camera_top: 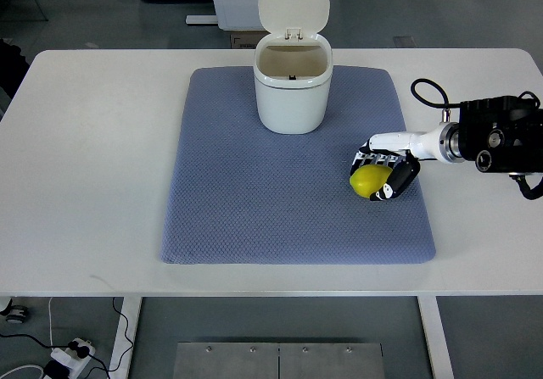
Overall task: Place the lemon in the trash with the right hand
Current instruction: 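Close the right hand's fingers around the yellow lemon, then lift the lemon with the right hand and carry it over the bin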
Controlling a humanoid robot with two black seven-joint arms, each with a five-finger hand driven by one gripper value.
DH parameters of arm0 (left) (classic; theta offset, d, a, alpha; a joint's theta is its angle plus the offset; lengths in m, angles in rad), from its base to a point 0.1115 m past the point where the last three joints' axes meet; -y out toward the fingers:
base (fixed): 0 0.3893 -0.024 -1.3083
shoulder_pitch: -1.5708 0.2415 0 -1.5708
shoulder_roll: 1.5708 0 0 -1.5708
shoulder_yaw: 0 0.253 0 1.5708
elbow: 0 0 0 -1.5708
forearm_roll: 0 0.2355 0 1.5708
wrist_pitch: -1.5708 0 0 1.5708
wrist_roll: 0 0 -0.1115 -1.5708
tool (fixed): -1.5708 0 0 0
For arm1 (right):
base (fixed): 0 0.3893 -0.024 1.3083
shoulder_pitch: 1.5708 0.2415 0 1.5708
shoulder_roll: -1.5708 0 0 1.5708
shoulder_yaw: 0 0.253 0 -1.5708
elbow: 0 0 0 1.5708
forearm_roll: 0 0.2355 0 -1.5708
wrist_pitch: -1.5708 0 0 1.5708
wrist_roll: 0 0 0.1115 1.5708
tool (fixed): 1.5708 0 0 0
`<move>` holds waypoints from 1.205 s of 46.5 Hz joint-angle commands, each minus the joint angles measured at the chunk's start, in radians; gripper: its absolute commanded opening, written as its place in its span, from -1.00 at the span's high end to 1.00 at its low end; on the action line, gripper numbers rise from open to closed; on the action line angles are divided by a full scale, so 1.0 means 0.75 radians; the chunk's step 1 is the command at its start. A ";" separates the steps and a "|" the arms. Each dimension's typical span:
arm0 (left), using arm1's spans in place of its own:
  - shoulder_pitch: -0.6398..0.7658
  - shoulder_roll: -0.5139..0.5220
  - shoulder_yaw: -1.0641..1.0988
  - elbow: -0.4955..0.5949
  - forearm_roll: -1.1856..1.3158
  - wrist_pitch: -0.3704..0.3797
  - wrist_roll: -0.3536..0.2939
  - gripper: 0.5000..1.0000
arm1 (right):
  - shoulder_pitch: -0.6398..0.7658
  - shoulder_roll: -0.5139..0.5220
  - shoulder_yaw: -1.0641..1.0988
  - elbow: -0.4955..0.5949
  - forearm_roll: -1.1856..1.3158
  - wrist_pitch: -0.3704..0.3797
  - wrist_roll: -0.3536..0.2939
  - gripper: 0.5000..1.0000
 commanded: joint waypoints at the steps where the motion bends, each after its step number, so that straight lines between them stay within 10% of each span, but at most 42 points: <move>1: 0.000 0.000 0.000 0.000 0.000 0.000 0.001 -1.00 | 0.004 0.000 -0.002 0.000 -0.001 0.000 0.000 1.00; 56: 0.000 0.000 0.000 -0.002 0.000 0.000 -0.001 -1.00 | 0.313 0.000 0.059 -0.169 0.175 0.041 -0.010 1.00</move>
